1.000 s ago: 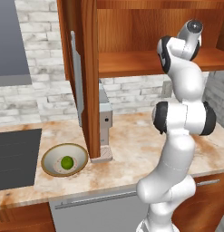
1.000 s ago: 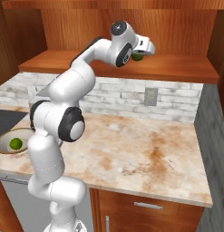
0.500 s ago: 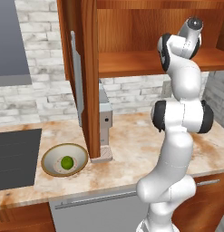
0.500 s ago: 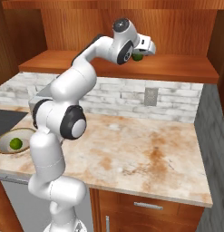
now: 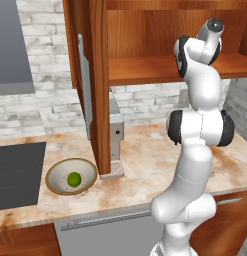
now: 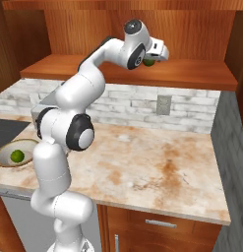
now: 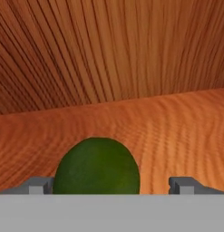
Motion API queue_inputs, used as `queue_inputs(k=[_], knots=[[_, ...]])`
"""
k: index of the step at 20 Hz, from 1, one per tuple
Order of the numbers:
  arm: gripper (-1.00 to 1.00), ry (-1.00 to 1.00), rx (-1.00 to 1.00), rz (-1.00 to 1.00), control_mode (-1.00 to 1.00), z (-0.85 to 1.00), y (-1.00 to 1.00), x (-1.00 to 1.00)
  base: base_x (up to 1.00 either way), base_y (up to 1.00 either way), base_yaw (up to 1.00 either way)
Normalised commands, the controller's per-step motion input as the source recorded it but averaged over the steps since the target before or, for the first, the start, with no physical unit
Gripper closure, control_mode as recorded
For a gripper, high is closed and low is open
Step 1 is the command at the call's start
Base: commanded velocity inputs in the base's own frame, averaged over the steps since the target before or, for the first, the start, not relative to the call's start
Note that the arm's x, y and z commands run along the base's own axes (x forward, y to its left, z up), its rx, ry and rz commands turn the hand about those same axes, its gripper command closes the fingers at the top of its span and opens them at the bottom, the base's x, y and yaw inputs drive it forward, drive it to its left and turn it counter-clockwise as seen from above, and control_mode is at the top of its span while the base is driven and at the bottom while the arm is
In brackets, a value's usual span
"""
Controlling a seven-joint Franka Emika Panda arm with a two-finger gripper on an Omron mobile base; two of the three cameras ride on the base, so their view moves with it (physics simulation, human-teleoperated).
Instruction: Pick the limes from the cabinet and place them in one bowl. Pick the pear from the sink and place it in the other bowl.
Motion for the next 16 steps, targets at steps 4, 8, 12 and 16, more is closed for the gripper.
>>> queue_inputs(k=[4, 8, 12, 16], knots=[[-1.00, -0.06, 0.03, 0.00, -1.00, -0.20, 0.00, 0.00, 0.00, 0.00, 0.00], [-1.00, -0.08, 0.01, 0.00, -1.00, -0.10, 0.00, 0.00, 0.00, 0.00, 0.00], [-1.00, 0.00, 0.00, 0.00, -1.00, -0.01, 0.00, 0.00, 0.00, 0.00, 0.00], [-1.00, 0.00, 0.00, 0.00, -1.00, -0.04, 0.00, 0.00, 0.00, 0.00, 0.00]])
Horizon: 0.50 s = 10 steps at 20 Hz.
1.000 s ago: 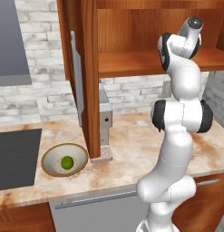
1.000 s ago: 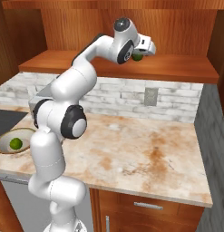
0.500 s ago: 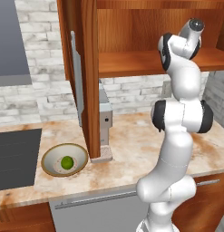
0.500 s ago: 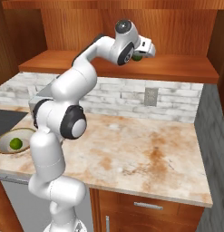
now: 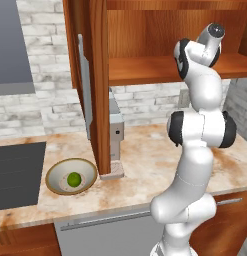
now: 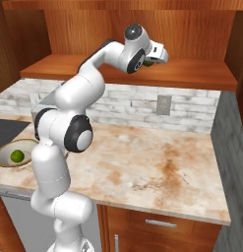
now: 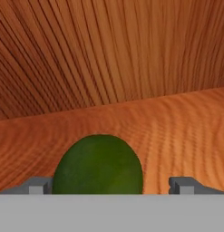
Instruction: Pick the limes from the cabinet and place them in one bowl. Pick the pear from the sink and place it in the other bowl.
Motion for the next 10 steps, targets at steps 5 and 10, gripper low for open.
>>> queue_inputs(k=[5, 10], knots=[[-1.00, 0.00, 0.00, 0.00, -1.00, -0.09, 0.00, 0.01, 0.00, 0.00, 0.00], [-1.00, 0.00, 0.00, 0.00, -1.00, -0.07, 0.00, 0.05, 0.00, 0.00, 0.00]])
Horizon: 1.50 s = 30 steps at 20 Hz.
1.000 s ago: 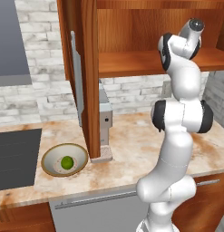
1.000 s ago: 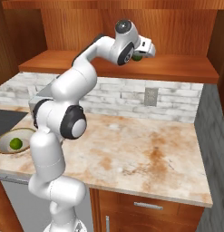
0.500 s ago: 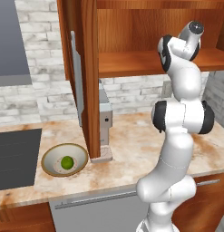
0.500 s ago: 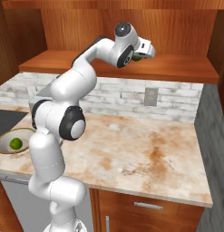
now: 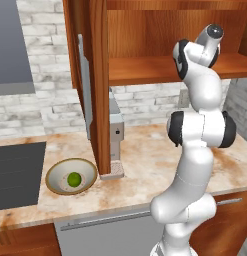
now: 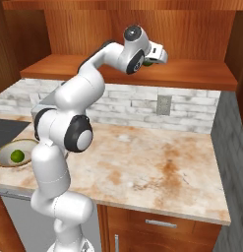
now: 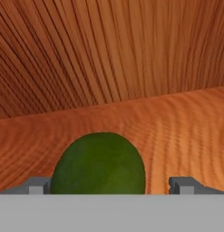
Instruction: Pick the limes from the cabinet and place them in one bowl. Pick the pear from the sink and place it in the other bowl.
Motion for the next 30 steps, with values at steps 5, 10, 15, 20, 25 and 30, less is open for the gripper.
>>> queue_inputs(k=[5, 10, 15, 20, 25, 30], knots=[[-1.00, 0.00, 0.00, 0.01, -1.00, -0.06, 0.00, 0.11, 0.00, 0.00, 0.00], [-1.00, 0.00, 0.00, 0.01, -1.00, -0.05, 0.00, 0.05, 0.00, 0.00, 0.00], [1.00, 0.00, 0.00, 0.00, -1.00, 0.00, 0.00, 0.00, 0.00, 0.00, 0.00], [1.00, 0.00, 0.00, 0.00, -1.00, 0.00, 0.00, 0.00, 0.00, 0.00, 0.00], [1.00, 0.00, 0.00, 0.00, -1.00, 0.00, 0.00, -0.04, 0.00, 0.00, 0.00], [1.00, -0.06, 0.01, 0.00, -1.00, 0.28, 0.00, -0.66, 0.00, 0.00, 0.00]])
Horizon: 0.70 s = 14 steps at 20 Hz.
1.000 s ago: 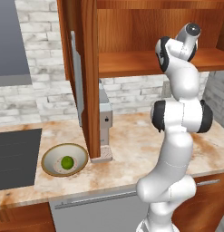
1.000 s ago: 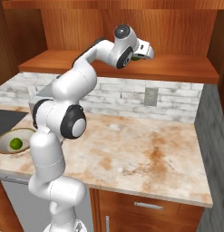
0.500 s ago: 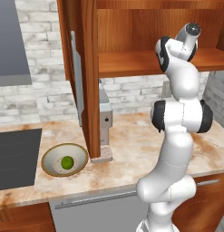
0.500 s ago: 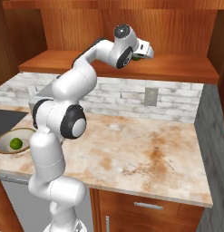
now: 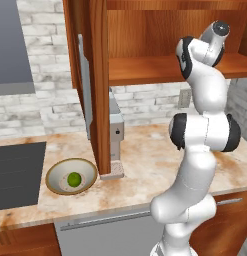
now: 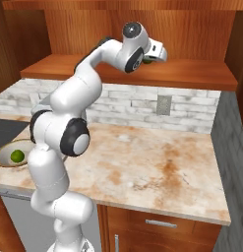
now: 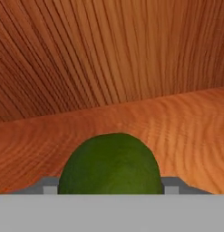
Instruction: Pick the limes from the cabinet and place them in one bowl. Pick the pear from the sink and place it in the other bowl.
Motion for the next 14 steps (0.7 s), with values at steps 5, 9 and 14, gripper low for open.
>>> queue_inputs(k=[5, 9, 14], knots=[[1.00, -0.05, 0.00, 0.00, -1.00, 0.41, 0.00, -0.91, 0.00, 0.00, 0.00], [1.00, -0.04, 0.00, 0.00, -1.00, 0.21, 0.00, -0.97, 0.00, 0.00, 0.00], [1.00, -0.01, 0.00, 0.00, -1.00, 0.10, 0.00, -1.00, 0.00, 0.00, 0.00]])
